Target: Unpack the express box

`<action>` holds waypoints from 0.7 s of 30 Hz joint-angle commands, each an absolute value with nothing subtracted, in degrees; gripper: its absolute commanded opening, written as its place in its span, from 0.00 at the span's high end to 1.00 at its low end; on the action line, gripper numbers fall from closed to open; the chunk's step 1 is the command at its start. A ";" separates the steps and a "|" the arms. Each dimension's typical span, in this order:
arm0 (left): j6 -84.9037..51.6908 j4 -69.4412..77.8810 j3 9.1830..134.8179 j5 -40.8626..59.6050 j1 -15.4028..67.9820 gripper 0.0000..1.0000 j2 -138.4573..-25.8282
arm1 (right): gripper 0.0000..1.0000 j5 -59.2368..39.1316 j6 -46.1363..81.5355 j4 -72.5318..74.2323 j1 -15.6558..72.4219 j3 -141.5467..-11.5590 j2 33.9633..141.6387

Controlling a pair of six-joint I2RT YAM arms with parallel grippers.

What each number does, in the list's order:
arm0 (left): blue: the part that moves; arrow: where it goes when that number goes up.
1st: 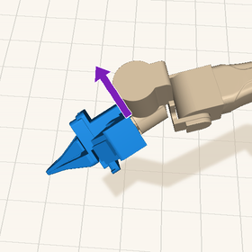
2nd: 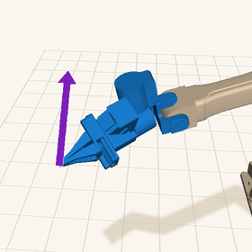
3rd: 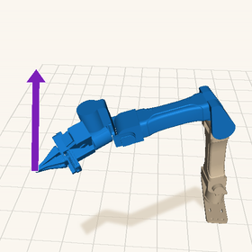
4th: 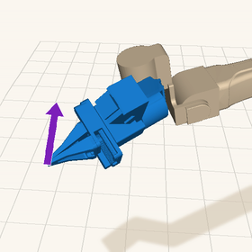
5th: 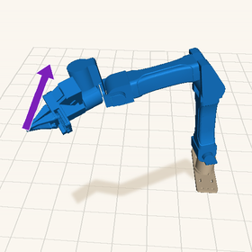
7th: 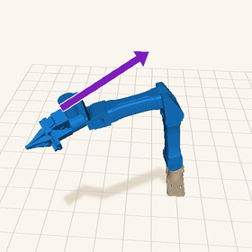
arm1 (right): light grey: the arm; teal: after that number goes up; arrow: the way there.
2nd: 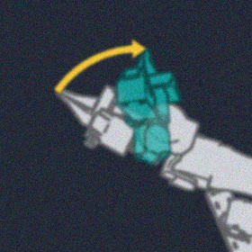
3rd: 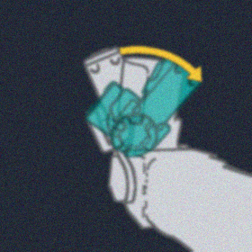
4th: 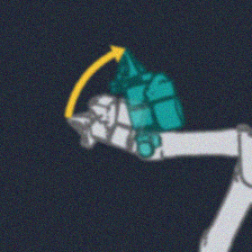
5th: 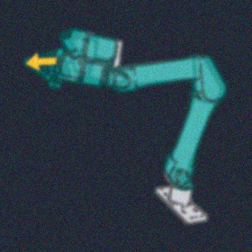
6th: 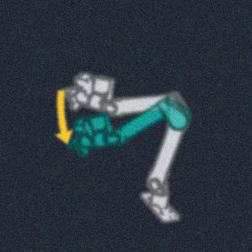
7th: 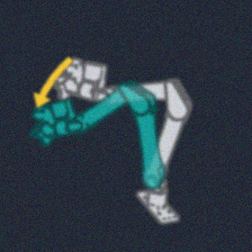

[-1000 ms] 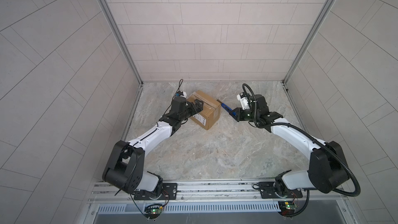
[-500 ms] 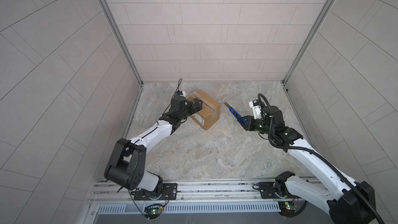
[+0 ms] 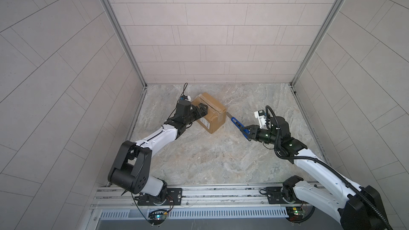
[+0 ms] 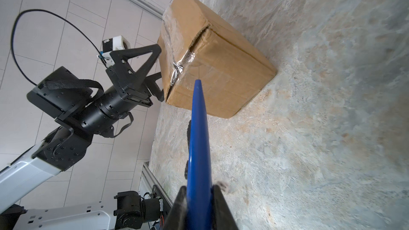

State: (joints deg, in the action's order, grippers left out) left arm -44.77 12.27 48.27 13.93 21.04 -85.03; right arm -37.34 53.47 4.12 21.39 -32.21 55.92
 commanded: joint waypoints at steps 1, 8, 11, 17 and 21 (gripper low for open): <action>-44.30 12.45 47.46 13.45 21.36 0.00 -86.60 | 1.00 -38.21 56.36 10.62 21.77 -32.52 56.38; -44.38 12.61 46.92 13.35 21.31 0.00 -87.88 | 1.00 -37.38 56.42 11.82 21.80 -32.43 58.42; -44.38 12.72 46.82 13.37 21.36 0.00 -87.74 | 1.00 -36.86 56.52 12.46 21.81 -32.23 59.14; -44.39 12.50 46.67 13.58 21.36 0.00 -86.79 | 1.00 -36.03 56.62 12.88 21.80 -32.08 59.67; -44.47 12.46 46.66 13.54 21.32 0.00 -86.26 | 1.00 -35.36 56.93 13.46 21.80 -31.73 60.29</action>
State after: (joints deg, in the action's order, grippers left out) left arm -45.04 13.50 47.86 13.89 21.04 -87.05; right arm -36.58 55.88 10.81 21.50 -32.21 60.03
